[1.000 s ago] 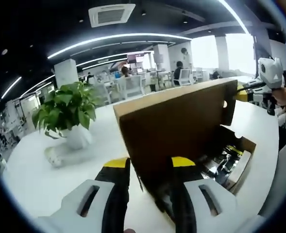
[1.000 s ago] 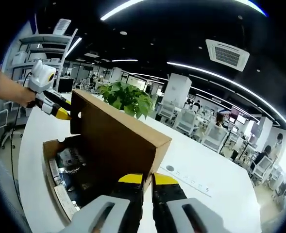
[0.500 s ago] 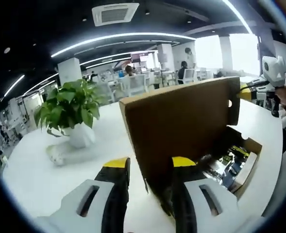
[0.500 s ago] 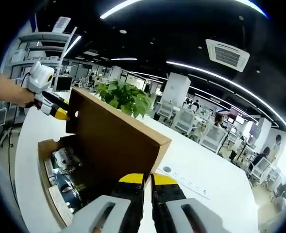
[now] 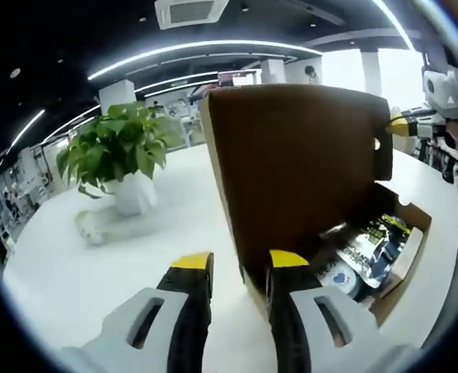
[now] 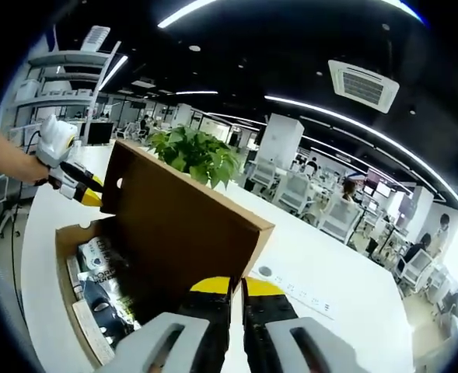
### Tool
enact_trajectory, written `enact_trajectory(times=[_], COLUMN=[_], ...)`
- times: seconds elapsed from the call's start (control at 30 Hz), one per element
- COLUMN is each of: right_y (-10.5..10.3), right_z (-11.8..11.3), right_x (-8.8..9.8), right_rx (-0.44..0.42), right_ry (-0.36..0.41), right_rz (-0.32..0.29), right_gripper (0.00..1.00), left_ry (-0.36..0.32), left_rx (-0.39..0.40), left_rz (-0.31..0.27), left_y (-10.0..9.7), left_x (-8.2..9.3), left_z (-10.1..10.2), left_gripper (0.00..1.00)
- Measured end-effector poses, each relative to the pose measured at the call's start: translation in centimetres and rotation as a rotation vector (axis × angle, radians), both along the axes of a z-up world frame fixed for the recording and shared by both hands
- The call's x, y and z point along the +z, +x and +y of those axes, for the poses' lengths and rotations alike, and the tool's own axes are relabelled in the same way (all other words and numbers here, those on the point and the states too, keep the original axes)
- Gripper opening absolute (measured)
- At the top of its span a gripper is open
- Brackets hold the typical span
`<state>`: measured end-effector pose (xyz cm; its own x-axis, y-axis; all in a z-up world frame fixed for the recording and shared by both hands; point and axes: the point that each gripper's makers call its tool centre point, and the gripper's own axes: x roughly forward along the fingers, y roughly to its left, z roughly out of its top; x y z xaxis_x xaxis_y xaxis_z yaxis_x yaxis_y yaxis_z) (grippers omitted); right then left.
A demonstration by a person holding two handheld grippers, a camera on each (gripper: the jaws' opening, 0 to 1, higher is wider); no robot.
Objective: Operate the shoe box by opening the lid, removing the specified soft item, and placing it in the target area until the item is outside and the box remains undamaged.
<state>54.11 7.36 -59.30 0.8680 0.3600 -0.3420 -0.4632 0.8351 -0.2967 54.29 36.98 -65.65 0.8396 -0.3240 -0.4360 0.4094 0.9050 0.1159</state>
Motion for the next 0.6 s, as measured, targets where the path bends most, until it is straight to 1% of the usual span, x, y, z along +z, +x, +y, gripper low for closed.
enact_trajectory(times=[0.2,0.37,0.43,0.53,0.6], right_y=[0.4,0.7,0.9,1.0,1.1], right_z=[-0.1,-0.2,-0.2,-0.3,-0.2], right_x=[0.0,0.0,0.0,0.0,-0.1], right_rx=[-0.006,-0.009,-0.013,-0.021,-0.022], right_ry=[0.01,0.015,0.023,0.039,0.038], right_rz=[0.006,0.011,0.017,0.03,0.03], right_gripper=[0.0,0.0,0.0,0.0,0.0], left_ry=[-0.004,-0.002,-0.014,-0.003,-0.009], left_rx=[0.023,0.034,0.027,0.026,0.026], left_rz=[0.018,0.017,0.02,0.024,0.033], left_y=[0.2,0.6,0.6,0.8,0.8], left_x=[-1.2,-1.3,-1.4,-1.6,-1.7], left_z=[0.0,0.0,-0.2,-0.3,-0.3], left_gripper=[0.19,0.13,0.12,0.11,0.09])
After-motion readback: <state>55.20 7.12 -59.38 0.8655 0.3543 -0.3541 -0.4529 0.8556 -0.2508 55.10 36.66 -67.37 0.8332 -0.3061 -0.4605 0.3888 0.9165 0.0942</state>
